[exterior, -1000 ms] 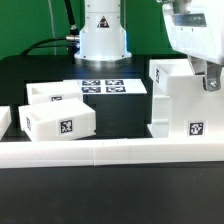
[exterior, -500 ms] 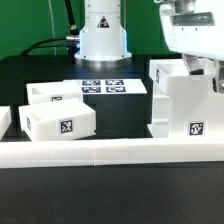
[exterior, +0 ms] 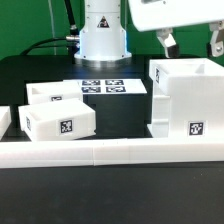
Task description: Assemble drawer
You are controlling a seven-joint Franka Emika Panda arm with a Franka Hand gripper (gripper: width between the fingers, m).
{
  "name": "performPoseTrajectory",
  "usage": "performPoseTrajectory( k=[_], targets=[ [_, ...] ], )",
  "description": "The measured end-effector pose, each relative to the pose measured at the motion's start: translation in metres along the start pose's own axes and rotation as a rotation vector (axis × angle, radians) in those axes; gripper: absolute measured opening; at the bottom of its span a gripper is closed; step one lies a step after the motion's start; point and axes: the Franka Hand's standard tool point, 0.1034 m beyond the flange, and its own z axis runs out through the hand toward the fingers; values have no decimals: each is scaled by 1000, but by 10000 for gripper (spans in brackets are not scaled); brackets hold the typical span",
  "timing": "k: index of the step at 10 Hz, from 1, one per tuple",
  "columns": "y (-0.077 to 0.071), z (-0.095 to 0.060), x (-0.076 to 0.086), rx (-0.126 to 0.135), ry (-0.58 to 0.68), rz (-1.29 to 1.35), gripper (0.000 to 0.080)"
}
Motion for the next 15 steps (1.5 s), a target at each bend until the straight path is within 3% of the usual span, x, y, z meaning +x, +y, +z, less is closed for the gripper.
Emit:
performPoseTrajectory(
  k=[3, 4, 5, 7, 8, 12, 15],
  targets=[
    [0, 2, -1, -2, -1, -39, 649],
    [5, 2, 0, -26, -8, -140, 649],
    [16, 2, 3, -74, -27, -321, 649],
    [26, -6, 12, -141, -51, -669, 649],
    [24, -9, 16, -151, -63, -781, 649],
    [25, -7, 17, -141, -80, -1068, 649],
    [60, -13, 48, -154, -95, -1244, 649]
  ],
)
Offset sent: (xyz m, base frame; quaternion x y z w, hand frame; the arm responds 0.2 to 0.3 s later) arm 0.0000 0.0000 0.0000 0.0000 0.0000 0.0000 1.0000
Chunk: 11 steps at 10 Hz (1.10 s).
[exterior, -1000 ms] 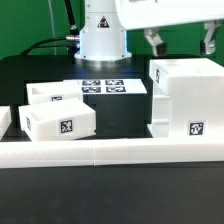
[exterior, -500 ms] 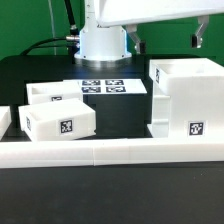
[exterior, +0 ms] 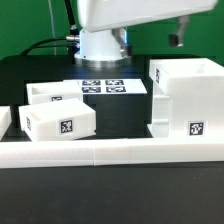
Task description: Assemble drawer
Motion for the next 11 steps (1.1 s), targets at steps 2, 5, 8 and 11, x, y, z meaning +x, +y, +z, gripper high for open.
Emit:
performPoseTrajectory(
  k=[2, 5, 8, 11],
  targets=[
    [31, 16, -18, -19, 21, -36, 649],
    [62, 51, -32, -34, 15, -78, 649],
    [65, 57, -32, -33, 11, -80, 649],
    [67, 60, -34, -35, 10, -101, 649]
  ],
)
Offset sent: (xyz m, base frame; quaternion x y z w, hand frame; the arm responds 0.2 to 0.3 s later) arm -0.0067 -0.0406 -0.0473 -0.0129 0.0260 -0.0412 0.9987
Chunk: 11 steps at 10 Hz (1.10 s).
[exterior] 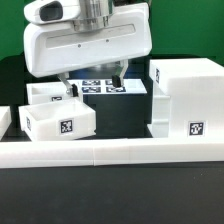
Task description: Assemble drawer
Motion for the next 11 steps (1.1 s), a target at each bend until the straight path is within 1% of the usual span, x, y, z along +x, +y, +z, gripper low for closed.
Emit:
performPoseTrajectory(
  k=[1, 2, 3, 5, 7, 8, 9, 10, 11],
  targets=[
    [5, 8, -7, -7, 0, -38, 649],
    [11, 19, -19, -15, 4, -43, 649],
    [15, 29, -28, -26, 7, -46, 649],
    [22, 49, -41, -41, 7, -47, 649],
    [23, 57, -44, -47, 7, -45, 649],
    [23, 59, -45, -53, 12, -44, 649],
    [23, 59, -46, -53, 10, -44, 649],
    [22, 59, -46, -52, 10, -45, 608],
    [22, 60, -46, -52, 10, -46, 608]
  ],
)
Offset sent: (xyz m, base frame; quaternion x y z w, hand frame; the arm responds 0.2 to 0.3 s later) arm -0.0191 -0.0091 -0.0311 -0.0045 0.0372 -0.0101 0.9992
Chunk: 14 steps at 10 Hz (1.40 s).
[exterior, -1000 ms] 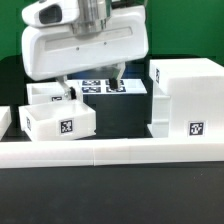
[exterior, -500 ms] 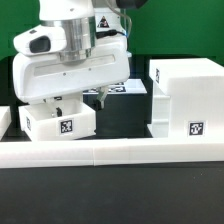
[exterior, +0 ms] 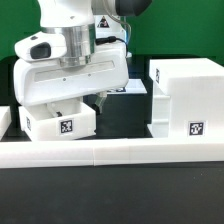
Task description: Assemble drawer
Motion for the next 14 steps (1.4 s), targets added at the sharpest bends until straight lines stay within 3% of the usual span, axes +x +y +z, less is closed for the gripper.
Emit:
performPoseTrajectory(
  k=[2, 3, 4, 5, 12, 14],
  targets=[
    [0, 0, 0, 0, 0, 0, 307],
    [0, 0, 0, 0, 0, 0, 307],
    [0, 0, 0, 0, 0, 0, 138],
    [0, 0, 0, 0, 0, 0, 41],
    [-1, -1, 1, 0, -3, -10, 41],
    [-14, -14, 10, 13, -28, -89, 41]
  ],
)
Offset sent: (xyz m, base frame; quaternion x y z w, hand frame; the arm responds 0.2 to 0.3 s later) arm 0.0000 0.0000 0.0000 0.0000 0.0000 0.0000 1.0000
